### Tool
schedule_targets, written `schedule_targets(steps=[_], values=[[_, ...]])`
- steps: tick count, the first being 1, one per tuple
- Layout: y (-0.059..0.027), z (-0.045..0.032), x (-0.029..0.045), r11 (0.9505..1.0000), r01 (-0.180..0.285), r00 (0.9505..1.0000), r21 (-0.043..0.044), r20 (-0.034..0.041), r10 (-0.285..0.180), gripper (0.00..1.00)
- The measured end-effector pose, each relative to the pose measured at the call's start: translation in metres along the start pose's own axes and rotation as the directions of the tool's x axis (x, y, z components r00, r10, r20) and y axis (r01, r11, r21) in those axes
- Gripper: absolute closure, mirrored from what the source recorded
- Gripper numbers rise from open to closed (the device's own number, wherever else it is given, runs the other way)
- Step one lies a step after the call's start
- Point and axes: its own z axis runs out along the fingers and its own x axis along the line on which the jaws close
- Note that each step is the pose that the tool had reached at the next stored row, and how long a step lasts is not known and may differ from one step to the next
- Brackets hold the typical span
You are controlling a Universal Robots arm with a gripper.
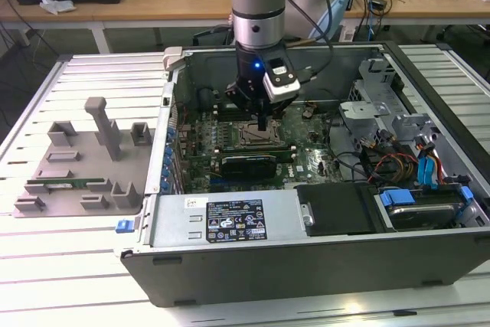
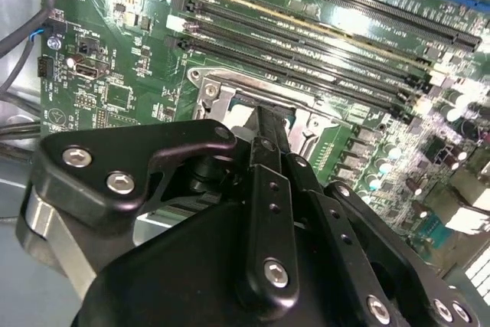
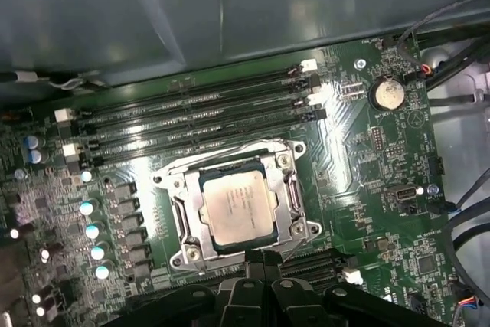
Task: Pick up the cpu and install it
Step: 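Install the second cpu locking lever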
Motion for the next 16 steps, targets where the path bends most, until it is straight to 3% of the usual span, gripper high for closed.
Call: schedule_targets(steps=[9, 12, 16], values=[[-0.0189, 0.0008, -0.0024, 0.9992, 0.040, 0.9992, -0.0026, 0.0015, -0.040, 0.89], [-0.0218, 0.0013, 0.0029, 0.9990, 0.045, 0.9990, -0.0042, 0.0013, -0.045, 0.89], [-0.0220, 0.0025, 0.0036, 0.9998, 0.019, 0.9998, -0.0019, 0.0005, -0.019, 0.89]])
